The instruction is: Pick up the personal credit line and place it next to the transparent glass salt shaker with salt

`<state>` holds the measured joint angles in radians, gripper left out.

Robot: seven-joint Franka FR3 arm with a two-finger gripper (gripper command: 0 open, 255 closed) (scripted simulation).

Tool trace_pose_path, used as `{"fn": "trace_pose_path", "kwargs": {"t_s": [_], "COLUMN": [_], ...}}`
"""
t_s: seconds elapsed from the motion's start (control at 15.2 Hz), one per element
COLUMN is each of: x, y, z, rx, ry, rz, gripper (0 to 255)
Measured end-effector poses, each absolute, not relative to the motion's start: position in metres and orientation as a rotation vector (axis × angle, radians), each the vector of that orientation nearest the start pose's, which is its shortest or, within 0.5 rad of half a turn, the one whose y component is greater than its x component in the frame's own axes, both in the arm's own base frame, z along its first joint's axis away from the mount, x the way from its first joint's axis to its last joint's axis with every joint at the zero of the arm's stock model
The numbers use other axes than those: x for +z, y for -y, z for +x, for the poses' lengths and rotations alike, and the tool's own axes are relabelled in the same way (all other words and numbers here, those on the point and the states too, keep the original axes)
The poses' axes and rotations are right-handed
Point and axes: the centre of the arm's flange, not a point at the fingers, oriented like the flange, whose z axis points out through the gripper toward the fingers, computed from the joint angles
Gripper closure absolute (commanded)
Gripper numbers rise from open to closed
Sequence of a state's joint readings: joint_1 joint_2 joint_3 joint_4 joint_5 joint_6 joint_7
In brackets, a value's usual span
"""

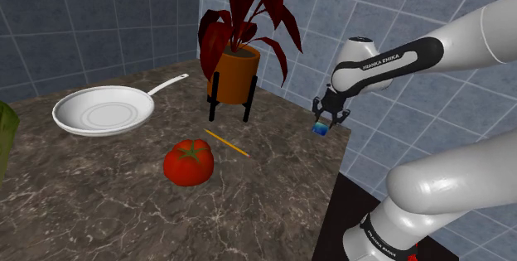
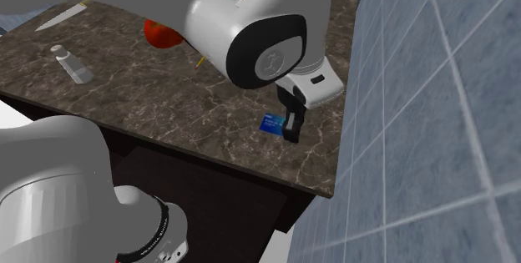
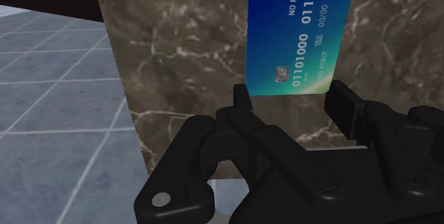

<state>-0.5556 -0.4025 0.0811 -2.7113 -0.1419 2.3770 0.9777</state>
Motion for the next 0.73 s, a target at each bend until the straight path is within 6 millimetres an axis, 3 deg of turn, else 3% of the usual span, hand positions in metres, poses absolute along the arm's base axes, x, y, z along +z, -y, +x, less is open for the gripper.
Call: {"fn": "trace_pose_path", "kwargs": {"t_s": [0.73], "x": [0.415], "y": [0.181], "z": [0.343], "rx": [-0.157], "ry": [-2.042], "rz": [-2.529], "gripper": [255]}}
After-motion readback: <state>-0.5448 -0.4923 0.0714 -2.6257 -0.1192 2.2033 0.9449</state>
